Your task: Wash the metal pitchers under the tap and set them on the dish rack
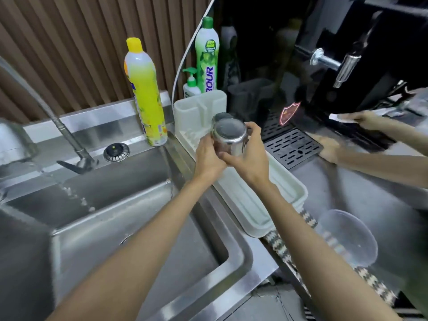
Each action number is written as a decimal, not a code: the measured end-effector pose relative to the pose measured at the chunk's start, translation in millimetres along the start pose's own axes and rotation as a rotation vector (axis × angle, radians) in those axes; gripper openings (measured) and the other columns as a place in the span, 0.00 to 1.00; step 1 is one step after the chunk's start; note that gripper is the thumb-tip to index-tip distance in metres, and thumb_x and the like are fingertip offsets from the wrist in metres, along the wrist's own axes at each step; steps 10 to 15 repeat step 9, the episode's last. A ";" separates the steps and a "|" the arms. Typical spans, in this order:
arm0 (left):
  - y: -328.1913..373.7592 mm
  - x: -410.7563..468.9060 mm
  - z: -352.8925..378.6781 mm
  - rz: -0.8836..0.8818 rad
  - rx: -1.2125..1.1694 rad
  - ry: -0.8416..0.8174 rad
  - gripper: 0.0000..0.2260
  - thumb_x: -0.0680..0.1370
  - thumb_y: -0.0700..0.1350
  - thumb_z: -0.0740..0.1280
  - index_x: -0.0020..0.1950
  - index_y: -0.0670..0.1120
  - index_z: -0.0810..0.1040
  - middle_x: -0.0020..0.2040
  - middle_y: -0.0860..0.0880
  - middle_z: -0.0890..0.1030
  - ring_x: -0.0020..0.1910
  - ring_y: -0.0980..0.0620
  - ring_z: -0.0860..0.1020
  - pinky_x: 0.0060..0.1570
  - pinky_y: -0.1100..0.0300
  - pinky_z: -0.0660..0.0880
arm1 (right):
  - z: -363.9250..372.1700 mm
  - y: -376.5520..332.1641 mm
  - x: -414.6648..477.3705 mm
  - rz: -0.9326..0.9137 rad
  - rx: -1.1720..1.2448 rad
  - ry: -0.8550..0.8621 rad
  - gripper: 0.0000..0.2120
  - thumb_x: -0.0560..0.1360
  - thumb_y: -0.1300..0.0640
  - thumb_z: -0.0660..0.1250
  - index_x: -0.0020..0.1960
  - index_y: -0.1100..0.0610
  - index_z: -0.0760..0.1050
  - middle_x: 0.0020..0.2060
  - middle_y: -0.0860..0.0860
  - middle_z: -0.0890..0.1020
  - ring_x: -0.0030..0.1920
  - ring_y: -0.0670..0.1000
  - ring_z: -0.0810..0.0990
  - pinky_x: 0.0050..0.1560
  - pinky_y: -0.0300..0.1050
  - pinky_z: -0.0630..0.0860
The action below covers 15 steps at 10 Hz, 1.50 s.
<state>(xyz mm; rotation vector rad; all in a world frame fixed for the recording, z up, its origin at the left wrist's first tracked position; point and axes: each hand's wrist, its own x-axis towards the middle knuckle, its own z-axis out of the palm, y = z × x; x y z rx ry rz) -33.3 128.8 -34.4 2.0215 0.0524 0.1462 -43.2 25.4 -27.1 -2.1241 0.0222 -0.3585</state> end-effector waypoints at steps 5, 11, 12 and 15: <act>-25.6 32.6 32.4 -0.089 -0.032 -0.110 0.21 0.73 0.29 0.64 0.65 0.39 0.73 0.59 0.40 0.79 0.56 0.52 0.77 0.46 0.79 0.68 | 15.7 73.7 30.0 0.131 0.003 -0.008 0.37 0.61 0.56 0.78 0.64 0.52 0.61 0.55 0.45 0.76 0.57 0.50 0.76 0.55 0.48 0.73; -30.8 38.4 30.2 -0.171 -0.061 -0.209 0.25 0.77 0.31 0.56 0.73 0.47 0.64 0.68 0.43 0.72 0.63 0.49 0.73 0.61 0.63 0.67 | 25.0 78.9 26.3 0.125 -0.111 0.016 0.53 0.61 0.47 0.78 0.76 0.54 0.51 0.72 0.52 0.67 0.72 0.55 0.64 0.69 0.54 0.63; -30.8 38.4 30.2 -0.171 -0.061 -0.209 0.25 0.77 0.31 0.56 0.73 0.47 0.64 0.68 0.43 0.72 0.63 0.49 0.73 0.61 0.63 0.67 | 25.0 78.9 26.3 0.125 -0.111 0.016 0.53 0.61 0.47 0.78 0.76 0.54 0.51 0.72 0.52 0.67 0.72 0.55 0.64 0.69 0.54 0.63; -30.8 38.4 30.2 -0.171 -0.061 -0.209 0.25 0.77 0.31 0.56 0.73 0.47 0.64 0.68 0.43 0.72 0.63 0.49 0.73 0.61 0.63 0.67 | 25.0 78.9 26.3 0.125 -0.111 0.016 0.53 0.61 0.47 0.78 0.76 0.54 0.51 0.72 0.52 0.67 0.72 0.55 0.64 0.69 0.54 0.63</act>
